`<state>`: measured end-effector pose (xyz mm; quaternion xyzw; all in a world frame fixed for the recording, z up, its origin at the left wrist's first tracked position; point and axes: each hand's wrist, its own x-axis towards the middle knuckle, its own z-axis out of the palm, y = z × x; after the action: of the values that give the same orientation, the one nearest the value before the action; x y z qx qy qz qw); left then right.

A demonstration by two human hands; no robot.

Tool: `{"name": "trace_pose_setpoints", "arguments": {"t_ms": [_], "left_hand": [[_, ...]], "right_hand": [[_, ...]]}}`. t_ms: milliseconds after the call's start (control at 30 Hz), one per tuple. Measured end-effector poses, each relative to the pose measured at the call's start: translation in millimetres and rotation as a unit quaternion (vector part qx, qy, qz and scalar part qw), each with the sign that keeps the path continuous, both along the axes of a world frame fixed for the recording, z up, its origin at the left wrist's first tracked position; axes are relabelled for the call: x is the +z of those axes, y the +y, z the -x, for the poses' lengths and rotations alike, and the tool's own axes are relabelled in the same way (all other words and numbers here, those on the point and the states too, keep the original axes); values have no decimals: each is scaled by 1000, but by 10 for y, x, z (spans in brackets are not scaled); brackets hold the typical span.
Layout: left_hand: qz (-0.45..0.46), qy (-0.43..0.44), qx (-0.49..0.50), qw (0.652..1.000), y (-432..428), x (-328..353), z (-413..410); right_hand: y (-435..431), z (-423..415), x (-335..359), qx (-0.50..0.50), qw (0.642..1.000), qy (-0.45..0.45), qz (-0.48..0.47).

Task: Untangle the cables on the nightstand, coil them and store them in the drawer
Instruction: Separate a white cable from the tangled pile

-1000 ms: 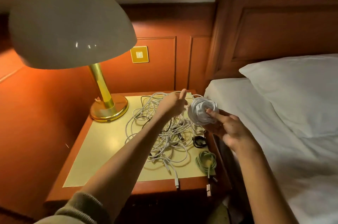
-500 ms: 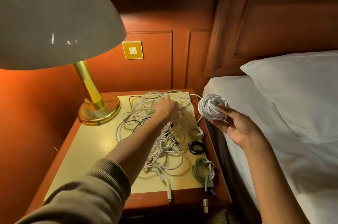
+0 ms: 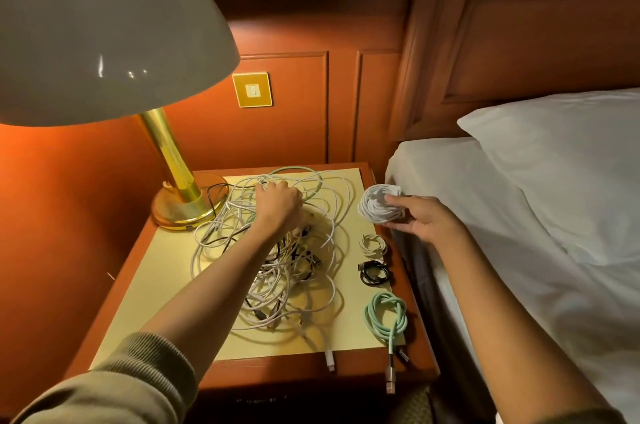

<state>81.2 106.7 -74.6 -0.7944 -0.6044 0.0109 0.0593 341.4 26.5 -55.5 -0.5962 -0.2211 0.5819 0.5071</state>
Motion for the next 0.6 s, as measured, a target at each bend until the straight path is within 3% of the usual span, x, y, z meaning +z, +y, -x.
{"name": "trace_pose_setpoints", "arguments": {"t_ms": [100, 300, 367, 467, 600], "left_hand": [[-4, -42, -19, 999, -33, 29, 71], [42, -44, -57, 997, -90, 175, 387], [50, -36, -63, 996, -120, 222, 460], [73, -12, -61, 995, -134, 255, 529], [43, -33, -82, 995, -142, 327, 296]], "right_hand": [[182, 80, -58, 55, 997, -31, 48], [389, 108, -93, 141, 982, -95, 77], [419, 96, -103, 156, 970, -168, 87], [462, 76, -152, 174, 919, -341, 95], [488, 98, -180, 181, 905, -384, 23]]}}
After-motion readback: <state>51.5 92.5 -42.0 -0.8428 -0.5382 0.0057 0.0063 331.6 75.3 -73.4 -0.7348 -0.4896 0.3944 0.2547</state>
